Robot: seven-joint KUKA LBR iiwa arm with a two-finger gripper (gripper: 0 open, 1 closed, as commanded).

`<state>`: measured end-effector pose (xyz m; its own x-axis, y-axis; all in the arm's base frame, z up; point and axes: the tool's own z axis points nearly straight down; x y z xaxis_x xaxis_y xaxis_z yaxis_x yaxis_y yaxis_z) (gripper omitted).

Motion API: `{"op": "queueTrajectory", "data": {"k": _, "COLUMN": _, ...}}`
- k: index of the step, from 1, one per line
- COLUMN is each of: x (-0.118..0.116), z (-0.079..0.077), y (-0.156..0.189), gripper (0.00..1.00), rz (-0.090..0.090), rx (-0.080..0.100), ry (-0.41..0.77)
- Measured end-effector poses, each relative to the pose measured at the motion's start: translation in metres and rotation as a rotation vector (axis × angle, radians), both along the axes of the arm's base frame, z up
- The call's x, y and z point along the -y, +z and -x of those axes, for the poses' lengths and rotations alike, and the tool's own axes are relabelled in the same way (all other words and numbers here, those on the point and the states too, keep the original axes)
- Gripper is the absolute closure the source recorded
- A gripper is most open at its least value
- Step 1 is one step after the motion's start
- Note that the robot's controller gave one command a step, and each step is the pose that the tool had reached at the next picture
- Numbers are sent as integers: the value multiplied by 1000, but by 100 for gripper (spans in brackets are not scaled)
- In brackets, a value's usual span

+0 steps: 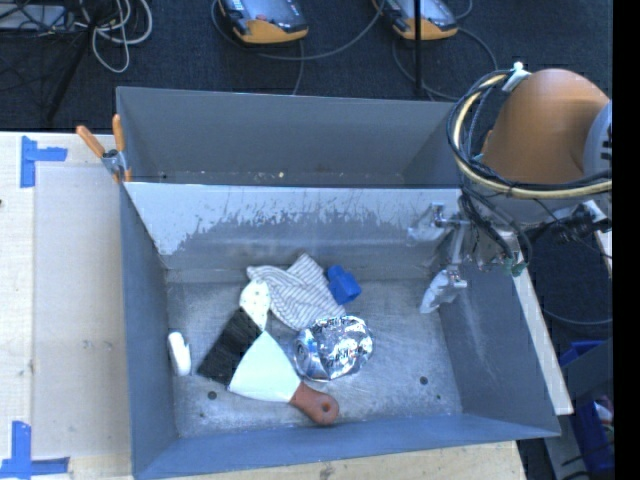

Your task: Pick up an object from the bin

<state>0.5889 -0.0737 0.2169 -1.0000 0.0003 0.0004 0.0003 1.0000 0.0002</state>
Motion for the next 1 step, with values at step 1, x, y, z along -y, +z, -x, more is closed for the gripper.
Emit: {"op": "queueTrajectory", "data": {"k": 1, "x": -34, "z": 8, "y": -64, "gripper": 0, "rz": 1, "rx": 4, "ry": 73}}
